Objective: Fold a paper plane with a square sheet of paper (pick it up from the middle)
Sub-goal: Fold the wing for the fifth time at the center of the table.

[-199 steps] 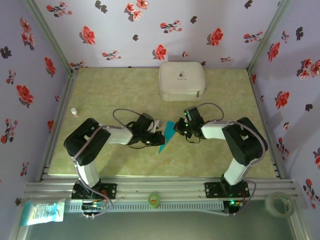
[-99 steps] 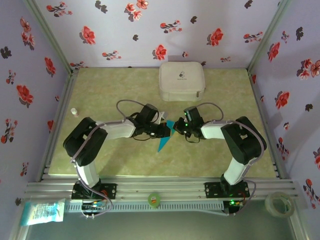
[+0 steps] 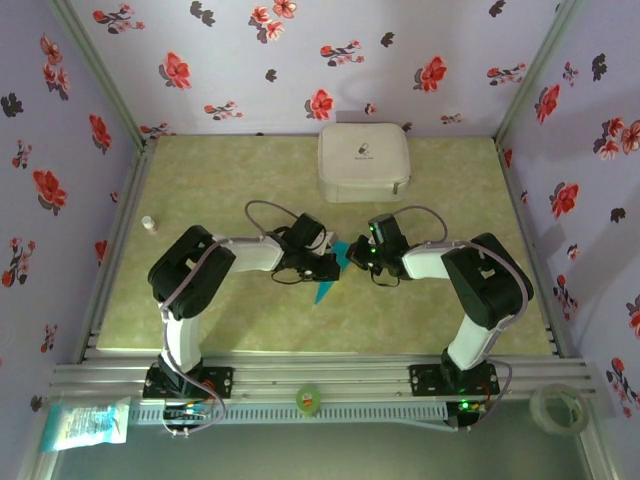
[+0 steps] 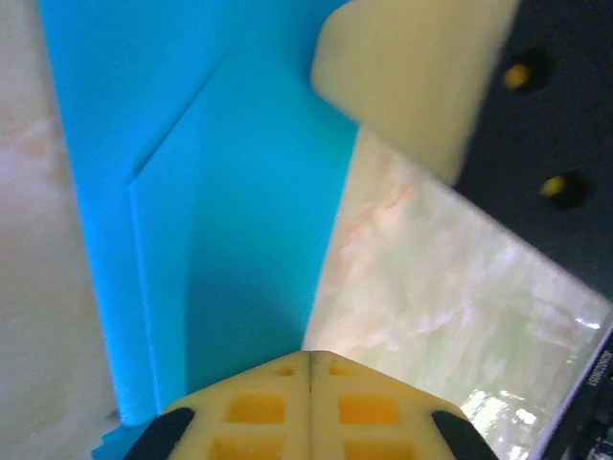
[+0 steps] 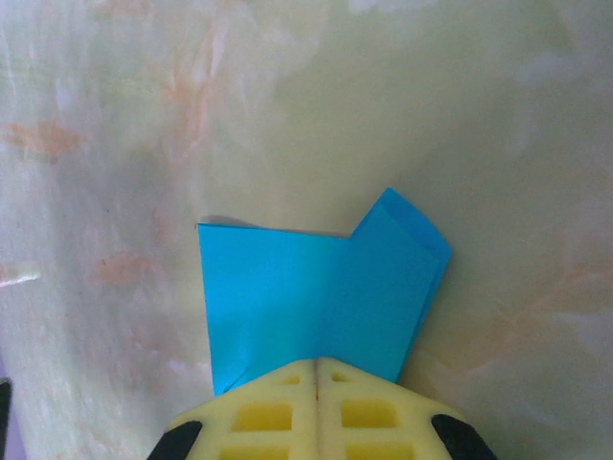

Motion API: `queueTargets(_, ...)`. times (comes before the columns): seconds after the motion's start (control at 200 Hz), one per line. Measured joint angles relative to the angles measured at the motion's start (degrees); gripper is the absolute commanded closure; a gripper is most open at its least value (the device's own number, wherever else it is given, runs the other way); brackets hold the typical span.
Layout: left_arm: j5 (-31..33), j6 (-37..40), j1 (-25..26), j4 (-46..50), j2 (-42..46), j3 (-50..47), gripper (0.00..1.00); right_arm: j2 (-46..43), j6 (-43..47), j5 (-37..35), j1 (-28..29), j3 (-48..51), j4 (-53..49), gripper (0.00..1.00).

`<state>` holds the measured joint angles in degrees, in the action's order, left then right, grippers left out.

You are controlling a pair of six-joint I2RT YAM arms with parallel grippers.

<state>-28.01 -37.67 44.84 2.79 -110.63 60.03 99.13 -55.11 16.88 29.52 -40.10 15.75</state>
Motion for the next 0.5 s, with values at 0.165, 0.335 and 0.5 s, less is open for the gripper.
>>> queueTargets(0.165,0.0,0.0,0.0,-4.4,1.0,-3.1,0.96,0.0,0.0,0.1,0.0,0.1,0.2,1.0)
queueTargets(0.335,-0.1,-1.4,0.0,-10.0,2.7,-7.4,0.99,0.0,0.0,1.1,0.2,0.1,0.0,0.99)
queueTargets(0.5,-0.5,-2.7,0.0,-13.1,3.3,-9.2,1.0,-0.2,0.2,1.6,0.2,-0.5,-1.3,0.94)
